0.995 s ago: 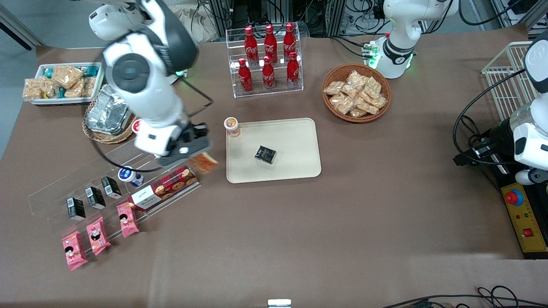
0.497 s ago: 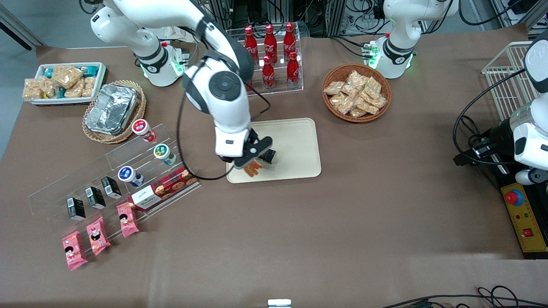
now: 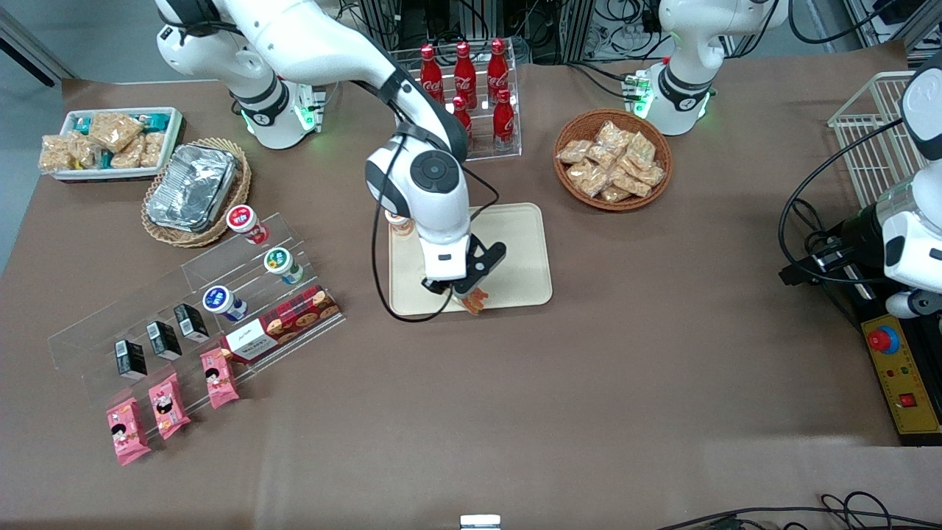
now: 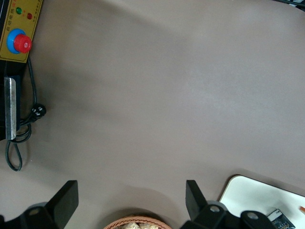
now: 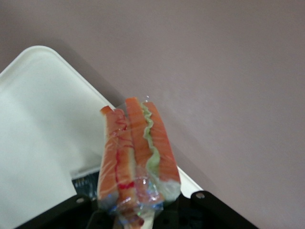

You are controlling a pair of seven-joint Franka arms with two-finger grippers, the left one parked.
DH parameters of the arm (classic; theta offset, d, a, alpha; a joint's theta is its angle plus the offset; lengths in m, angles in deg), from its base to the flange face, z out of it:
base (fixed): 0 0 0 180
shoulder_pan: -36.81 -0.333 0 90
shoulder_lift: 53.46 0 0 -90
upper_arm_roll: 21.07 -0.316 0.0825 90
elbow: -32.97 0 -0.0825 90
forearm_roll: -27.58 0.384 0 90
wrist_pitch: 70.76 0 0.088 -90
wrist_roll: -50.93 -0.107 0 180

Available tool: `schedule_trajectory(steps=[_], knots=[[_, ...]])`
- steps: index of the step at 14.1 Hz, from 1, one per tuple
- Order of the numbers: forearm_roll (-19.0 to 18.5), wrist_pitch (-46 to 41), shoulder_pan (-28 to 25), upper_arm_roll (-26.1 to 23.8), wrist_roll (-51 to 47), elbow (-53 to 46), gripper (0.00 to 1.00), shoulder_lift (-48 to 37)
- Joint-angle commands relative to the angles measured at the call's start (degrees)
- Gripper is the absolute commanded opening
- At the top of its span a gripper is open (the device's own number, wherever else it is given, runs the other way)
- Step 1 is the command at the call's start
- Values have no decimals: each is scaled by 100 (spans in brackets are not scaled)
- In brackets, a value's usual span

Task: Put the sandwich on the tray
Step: 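Lower the held sandwich onto the cream tray beside the black packet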

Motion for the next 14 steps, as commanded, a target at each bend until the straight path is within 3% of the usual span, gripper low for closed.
schedule_trajectory(steps=[1,14], knots=[[-116,306,-76,40,47,-171,0,302],[-142,562,-269,40,195,-162,0,680]])
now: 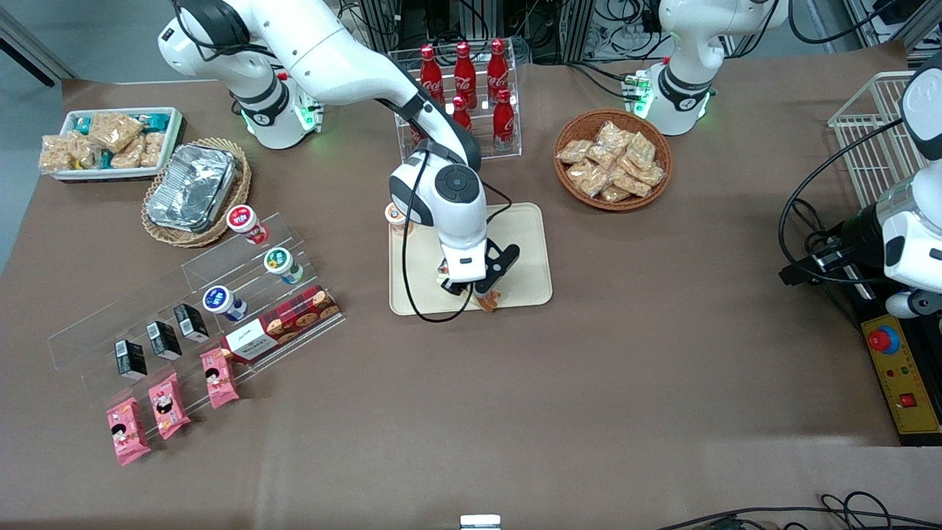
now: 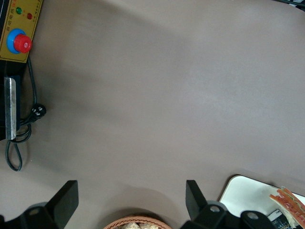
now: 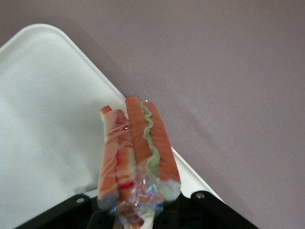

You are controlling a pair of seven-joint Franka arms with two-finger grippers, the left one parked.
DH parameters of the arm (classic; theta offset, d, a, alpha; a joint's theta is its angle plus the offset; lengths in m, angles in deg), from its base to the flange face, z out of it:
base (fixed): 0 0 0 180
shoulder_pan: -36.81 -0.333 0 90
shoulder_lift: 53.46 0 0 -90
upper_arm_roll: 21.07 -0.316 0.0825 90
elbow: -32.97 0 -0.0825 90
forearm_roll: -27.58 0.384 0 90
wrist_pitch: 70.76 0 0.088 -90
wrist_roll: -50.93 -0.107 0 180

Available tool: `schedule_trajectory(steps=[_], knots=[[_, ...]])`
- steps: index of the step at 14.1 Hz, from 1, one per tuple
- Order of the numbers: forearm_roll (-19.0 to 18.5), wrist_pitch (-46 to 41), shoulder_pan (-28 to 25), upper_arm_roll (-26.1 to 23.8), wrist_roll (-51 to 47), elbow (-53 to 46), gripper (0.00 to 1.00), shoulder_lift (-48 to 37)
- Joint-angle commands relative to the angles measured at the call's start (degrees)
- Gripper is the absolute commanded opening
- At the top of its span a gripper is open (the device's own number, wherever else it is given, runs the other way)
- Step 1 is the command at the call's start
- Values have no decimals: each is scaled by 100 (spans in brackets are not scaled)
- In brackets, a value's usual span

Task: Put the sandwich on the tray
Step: 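Lower the held sandwich onto the cream tray beside the black packet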

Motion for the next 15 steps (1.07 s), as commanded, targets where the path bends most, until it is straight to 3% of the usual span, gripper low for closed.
schedule_trajectory(steps=[1,5,13,15], knots=[[-207,123,-54,23,422,-150,0,151],[-155,132,60,14,2003,-150,0,108],[-23,254,51,-13,3367,-115,0,152],[170,325,7,-13,3650,-53,0,152]])
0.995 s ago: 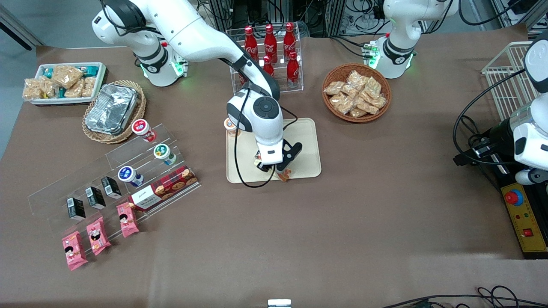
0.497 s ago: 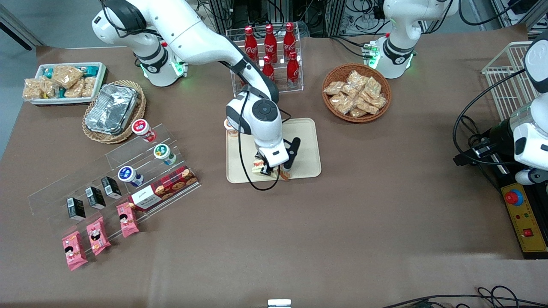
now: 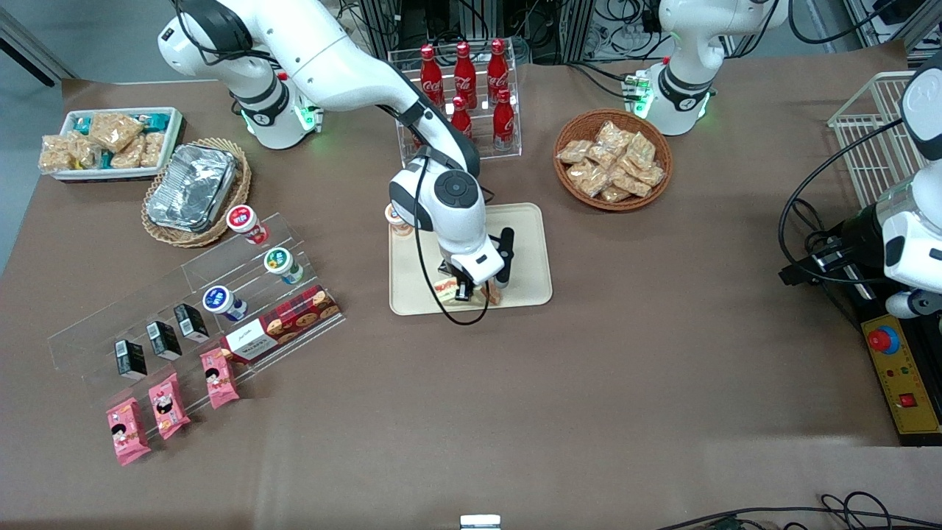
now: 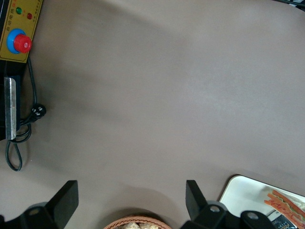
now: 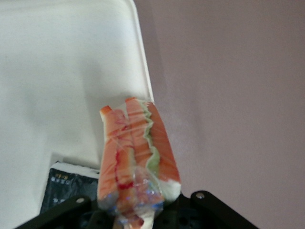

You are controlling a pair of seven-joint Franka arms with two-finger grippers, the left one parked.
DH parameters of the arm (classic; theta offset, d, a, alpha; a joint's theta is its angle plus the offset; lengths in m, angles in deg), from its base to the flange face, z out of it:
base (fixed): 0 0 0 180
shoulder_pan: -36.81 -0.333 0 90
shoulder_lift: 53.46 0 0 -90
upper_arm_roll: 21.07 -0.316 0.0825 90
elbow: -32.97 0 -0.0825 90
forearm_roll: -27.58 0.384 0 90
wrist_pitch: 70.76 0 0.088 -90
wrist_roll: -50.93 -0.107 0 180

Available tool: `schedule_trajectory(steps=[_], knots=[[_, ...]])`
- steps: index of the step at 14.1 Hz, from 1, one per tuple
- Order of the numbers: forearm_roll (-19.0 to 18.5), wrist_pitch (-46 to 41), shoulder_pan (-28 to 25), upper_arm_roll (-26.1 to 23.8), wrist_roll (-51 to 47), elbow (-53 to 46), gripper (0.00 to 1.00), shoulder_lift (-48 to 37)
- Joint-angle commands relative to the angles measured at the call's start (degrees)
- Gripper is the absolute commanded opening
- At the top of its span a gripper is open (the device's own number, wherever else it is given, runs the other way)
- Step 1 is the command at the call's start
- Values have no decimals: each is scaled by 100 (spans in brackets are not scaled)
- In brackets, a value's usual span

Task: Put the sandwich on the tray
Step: 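Lower the held sandwich onto the cream tray beside the black packet, then open the right gripper to release the sandwich on the tray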

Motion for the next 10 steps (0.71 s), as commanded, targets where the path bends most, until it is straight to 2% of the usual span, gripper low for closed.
schedule_trajectory(steps=[1,6,8,10], knots=[[179,151,-23,-14,440,-34,0,75],[205,160,-67,-14,475,54,1,83],[205,160,-76,-14,467,54,5,92],[223,160,-85,-14,388,54,53,136]])
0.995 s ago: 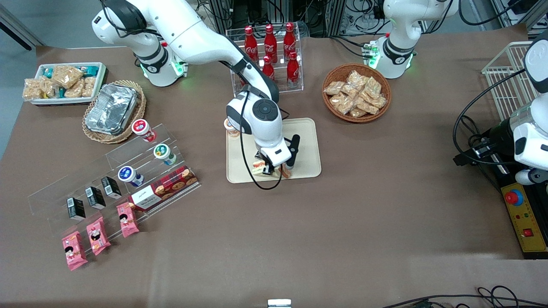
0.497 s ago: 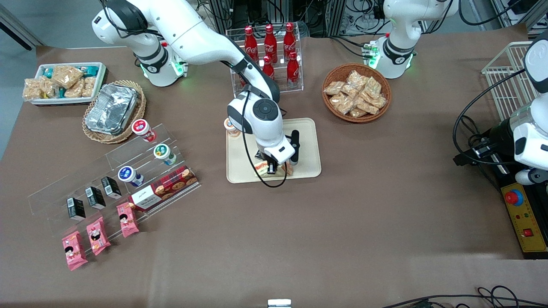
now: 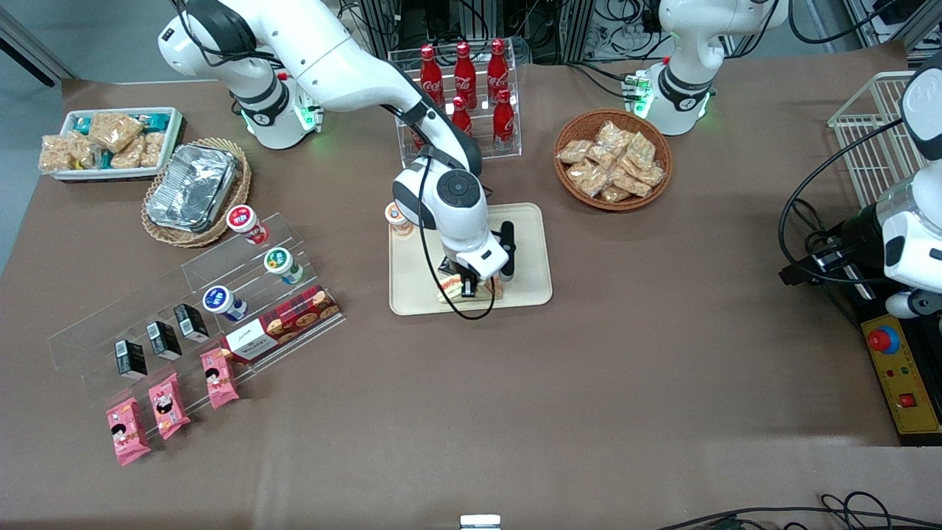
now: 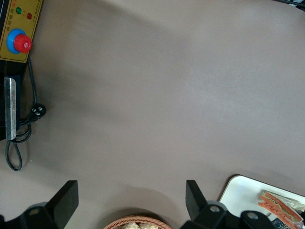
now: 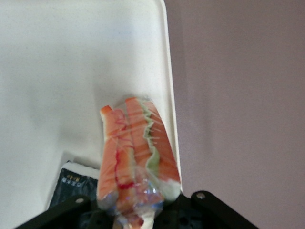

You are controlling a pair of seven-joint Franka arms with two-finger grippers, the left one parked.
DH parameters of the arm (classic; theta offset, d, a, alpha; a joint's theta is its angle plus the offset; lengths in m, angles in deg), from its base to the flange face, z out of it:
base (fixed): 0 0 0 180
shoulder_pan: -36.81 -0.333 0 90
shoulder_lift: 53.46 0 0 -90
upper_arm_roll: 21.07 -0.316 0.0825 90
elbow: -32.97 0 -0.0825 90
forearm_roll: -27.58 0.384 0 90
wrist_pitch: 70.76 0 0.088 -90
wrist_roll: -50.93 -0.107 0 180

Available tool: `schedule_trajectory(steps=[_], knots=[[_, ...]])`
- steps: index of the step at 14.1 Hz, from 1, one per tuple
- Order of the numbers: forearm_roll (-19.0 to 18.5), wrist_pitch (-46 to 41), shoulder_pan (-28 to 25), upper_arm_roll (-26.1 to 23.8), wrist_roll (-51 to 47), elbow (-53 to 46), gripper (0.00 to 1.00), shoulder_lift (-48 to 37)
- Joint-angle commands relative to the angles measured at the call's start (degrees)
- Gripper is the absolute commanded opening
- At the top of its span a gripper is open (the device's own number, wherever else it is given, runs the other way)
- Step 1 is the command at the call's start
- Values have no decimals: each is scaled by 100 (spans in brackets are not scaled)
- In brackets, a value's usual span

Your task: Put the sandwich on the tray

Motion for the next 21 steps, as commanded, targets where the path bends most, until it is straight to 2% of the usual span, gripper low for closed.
schedule_trajectory(steps=[1,5,8,12,14,18,21], knots=[[163,121,-42,18,63,-13,99,69],[180,86,-16,18,63,-13,100,43],[391,-62,45,18,89,-13,100,-53],[620,-1229,142,158,72,-21,100,-825],[707,-1827,518,167,72,-30,100,-1194],[1164,-2979,1318,202,54,-118,100,-1846],[1393,-3490,2310,194,54,-170,100,-2136]])
